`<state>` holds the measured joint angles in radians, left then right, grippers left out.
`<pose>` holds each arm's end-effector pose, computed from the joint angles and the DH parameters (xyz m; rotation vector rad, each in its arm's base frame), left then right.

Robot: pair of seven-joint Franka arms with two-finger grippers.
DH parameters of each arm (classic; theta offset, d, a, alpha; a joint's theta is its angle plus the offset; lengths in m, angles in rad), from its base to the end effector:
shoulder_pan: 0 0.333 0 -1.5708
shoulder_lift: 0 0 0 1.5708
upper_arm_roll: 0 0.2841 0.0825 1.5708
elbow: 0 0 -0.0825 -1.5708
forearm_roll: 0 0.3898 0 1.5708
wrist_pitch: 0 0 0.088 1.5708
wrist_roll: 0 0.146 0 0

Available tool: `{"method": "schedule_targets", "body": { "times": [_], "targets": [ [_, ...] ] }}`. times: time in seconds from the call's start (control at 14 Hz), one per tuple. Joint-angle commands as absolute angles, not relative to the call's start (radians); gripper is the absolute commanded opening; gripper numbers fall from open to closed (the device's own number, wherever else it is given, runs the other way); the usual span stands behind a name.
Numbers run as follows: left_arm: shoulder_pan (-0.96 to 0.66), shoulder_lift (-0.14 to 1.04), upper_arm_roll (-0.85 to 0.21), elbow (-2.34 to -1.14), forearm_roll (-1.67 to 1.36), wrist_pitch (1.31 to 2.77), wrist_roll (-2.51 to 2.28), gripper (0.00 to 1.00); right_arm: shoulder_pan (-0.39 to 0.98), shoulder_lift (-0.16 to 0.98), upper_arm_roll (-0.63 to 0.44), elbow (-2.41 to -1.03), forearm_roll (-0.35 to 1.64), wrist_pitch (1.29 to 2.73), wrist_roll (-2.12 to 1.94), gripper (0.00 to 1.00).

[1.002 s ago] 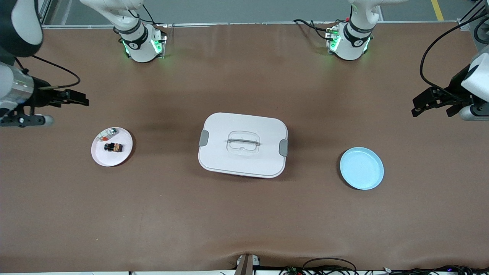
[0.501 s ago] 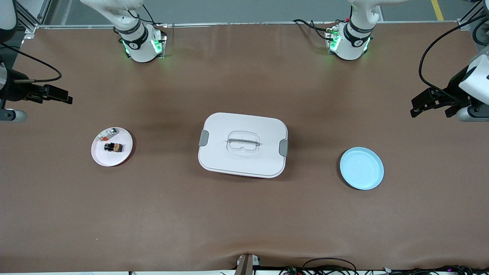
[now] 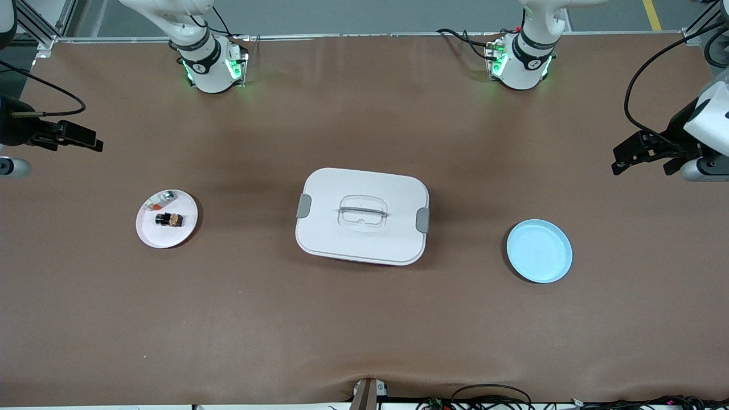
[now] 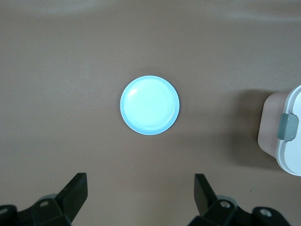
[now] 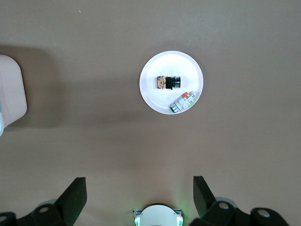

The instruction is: Transfer orange switch to right arm and place

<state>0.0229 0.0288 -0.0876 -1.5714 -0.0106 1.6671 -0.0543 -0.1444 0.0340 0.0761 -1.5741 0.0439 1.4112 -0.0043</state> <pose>0.5790 -0.0384 0.5459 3.1228 -0.0150 0.1033 0.5416 -0.0306 0.5219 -3.0720 0.0939 0.3006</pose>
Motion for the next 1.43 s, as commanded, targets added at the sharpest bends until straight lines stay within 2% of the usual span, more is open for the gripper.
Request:
{"method": "schedule_targets", "body": {
  "times": [0.0, 0.21, 1.36],
  "targets": [
    [0.021, 0.038, -0.092, -1.545, 0.009, 1.64, -0.04, 1.0, -0.152, 0.041, 0.083, -1.52, 0.051, 1.391, 0.017, 1.0],
    [0.015, 0.037, -0.094, -1.545, 0.005, 1.638, -0.04, 1.0, -0.15, 0.041, 0.084, -1.529, 0.06, 1.352, 0.023, 1.0],
    [0.014, 0.037, -0.094, -1.545, 0.002, 1.632, -0.043, 1.0, -0.094, 0.02, 0.086, -1.565, 0.064, 1.368, 0.035, 1.0]
  ]
}}
